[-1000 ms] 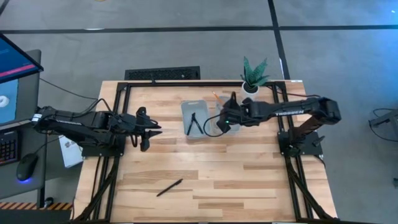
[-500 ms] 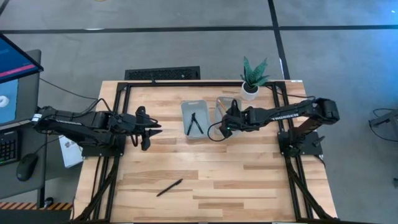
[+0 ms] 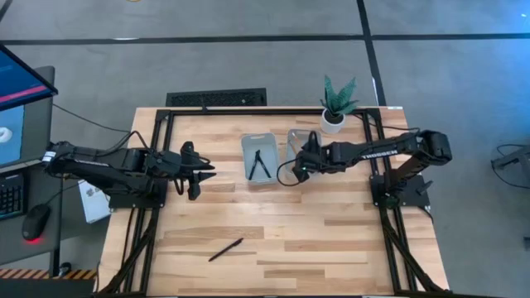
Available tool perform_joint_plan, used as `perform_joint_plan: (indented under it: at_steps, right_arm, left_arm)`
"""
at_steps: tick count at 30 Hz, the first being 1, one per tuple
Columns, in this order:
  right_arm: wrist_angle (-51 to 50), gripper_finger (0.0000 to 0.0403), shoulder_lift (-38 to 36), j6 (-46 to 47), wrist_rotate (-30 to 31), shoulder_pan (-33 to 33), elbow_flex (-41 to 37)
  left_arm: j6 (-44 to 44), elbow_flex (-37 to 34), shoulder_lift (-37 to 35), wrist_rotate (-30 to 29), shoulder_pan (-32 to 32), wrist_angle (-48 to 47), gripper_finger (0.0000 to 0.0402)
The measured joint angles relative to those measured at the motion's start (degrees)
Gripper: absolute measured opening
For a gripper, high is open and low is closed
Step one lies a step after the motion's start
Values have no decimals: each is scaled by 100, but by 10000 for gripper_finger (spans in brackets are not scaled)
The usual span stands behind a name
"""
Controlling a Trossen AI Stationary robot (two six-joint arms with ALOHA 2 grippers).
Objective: Sort pens & pencils
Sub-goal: Put the yellow pencil into the right gray bin, then put the black pen into the left gray bin
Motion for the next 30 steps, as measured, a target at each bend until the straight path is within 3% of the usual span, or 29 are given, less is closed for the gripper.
perform_joint_plan:
  at_steps: [23, 30]
  right_arm:
    - [-2, 88, 0, -156, -178, -190, 2]
    - [-5, 88, -44, -722, -170, -190, 264]
  left_arm:
    - [-117, 0, 2, -69, -1, -7, 93]
    - [-147, 0, 3, -151, 0, -37, 93]
